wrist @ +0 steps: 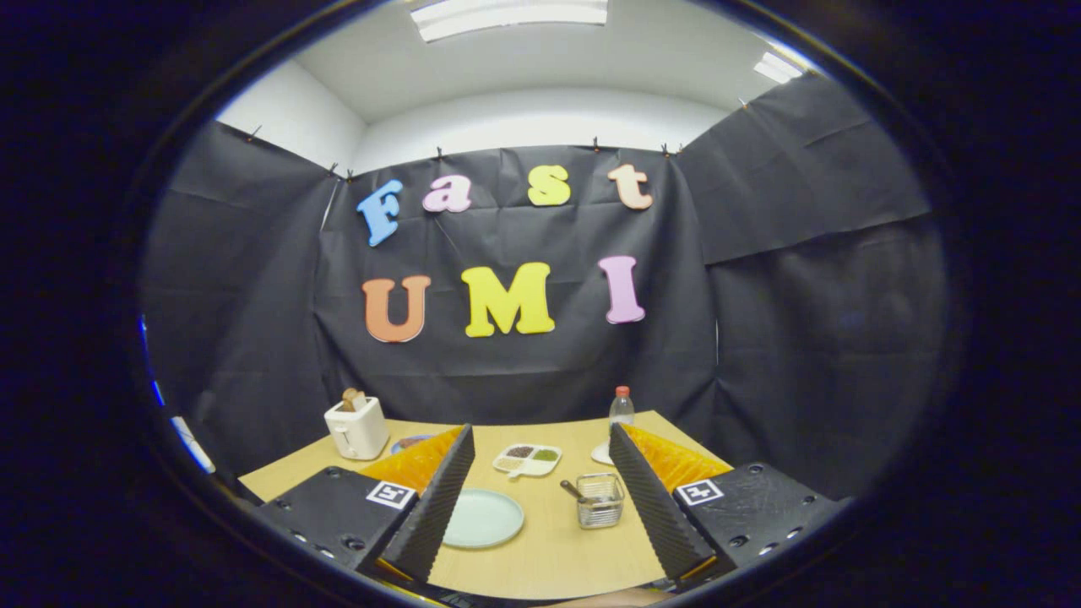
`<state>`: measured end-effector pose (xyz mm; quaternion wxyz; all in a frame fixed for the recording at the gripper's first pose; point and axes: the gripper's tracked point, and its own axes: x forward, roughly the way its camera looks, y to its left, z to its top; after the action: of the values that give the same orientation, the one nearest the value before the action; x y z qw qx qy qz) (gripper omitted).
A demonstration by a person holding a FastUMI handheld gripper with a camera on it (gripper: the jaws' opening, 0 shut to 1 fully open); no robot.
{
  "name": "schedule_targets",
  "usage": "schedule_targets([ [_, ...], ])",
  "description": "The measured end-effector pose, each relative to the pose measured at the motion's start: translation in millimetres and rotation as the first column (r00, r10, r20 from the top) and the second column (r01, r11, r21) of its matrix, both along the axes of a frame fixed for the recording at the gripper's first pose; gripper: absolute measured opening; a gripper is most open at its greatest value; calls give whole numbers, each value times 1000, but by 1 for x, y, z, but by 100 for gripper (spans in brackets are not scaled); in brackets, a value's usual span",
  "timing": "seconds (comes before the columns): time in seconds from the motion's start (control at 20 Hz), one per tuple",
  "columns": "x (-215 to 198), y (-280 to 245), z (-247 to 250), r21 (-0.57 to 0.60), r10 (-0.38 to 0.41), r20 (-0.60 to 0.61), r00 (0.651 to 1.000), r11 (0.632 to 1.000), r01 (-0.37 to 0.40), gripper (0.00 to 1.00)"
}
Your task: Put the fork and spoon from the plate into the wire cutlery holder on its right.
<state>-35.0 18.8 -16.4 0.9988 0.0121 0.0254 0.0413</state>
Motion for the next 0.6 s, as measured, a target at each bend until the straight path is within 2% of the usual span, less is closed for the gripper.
schedule_targets([
  [0.35, -27, 48, 7, -32, 42, 20, 999, 999, -41, 96],
  [0.6, -24, 68, -3, -70, 26, 18, 999, 997, -25, 96],
])
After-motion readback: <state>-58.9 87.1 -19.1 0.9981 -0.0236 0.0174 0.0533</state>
